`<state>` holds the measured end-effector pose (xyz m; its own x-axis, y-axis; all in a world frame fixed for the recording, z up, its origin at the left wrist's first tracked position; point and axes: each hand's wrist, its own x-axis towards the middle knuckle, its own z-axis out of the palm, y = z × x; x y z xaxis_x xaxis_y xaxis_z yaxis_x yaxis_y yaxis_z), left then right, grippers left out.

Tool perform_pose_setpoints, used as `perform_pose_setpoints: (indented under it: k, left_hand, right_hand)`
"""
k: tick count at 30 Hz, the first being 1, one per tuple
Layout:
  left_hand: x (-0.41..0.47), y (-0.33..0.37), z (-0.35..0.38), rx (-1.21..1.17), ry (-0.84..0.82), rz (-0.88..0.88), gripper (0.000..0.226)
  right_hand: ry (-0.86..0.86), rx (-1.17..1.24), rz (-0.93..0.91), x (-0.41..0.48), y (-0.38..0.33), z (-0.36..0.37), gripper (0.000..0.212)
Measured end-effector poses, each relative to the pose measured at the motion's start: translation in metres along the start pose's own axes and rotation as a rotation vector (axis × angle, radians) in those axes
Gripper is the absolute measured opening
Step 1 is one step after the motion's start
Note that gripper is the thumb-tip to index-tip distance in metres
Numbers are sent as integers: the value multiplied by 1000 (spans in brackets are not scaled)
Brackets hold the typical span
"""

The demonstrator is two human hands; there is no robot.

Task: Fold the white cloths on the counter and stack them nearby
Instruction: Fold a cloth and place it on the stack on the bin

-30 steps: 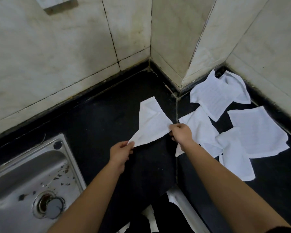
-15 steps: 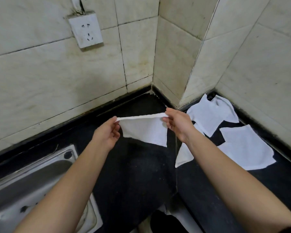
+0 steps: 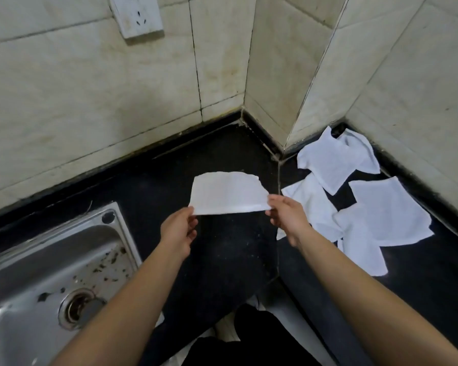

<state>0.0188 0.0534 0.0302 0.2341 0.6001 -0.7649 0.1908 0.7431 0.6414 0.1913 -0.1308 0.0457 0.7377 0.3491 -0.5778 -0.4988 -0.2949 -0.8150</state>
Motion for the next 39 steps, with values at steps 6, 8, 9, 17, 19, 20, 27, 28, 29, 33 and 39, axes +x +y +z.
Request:
perform_pose_setpoints:
  k: [6, 8, 9, 17, 19, 20, 27, 28, 29, 33, 39]
  left_hand:
    - [4, -110, -41, 310, 159, -121, 8]
    - [1, -122, -51, 394, 166, -125, 10]
    - [0, -125, -55, 430, 169, -133, 11]
    - [20, -72, -39, 414, 63, -72, 4]
    - [29, -55, -29, 380, 33, -53, 7]
    - [33, -48, -24, 368, 22, -41, 11]
    - [75, -40, 3, 465, 85, 142, 24]
    - [83, -40, 7, 493, 120, 169, 23]
    - [89, -39, 10, 518, 150, 189, 24]
    - [107, -36, 21, 661, 190, 272, 23]
    - [111, -36, 25, 925, 192, 448, 21]
  right_hand:
    - [20, -326, 270, -14, 102, -22, 18]
    - [12, -362, 314, -19, 116, -26, 16]
    - [7, -373, 334, -20, 121, -27, 15]
    - [-96, -207, 243, 8, 80, -20, 19]
    - [-101, -252, 161, 23, 68, -16, 22]
    - [-84, -294, 118, 31, 64, -14, 21]
    - [29, -653, -78, 87, 55, -2, 24]
    - [36, -691, -105, 94, 54, -1, 26]
    - [44, -710, -127, 99, 54, 2, 26]
    - [68, -768, -161, 115, 55, 8, 26]
    - [92, -804, -229, 118, 59, 11, 25]
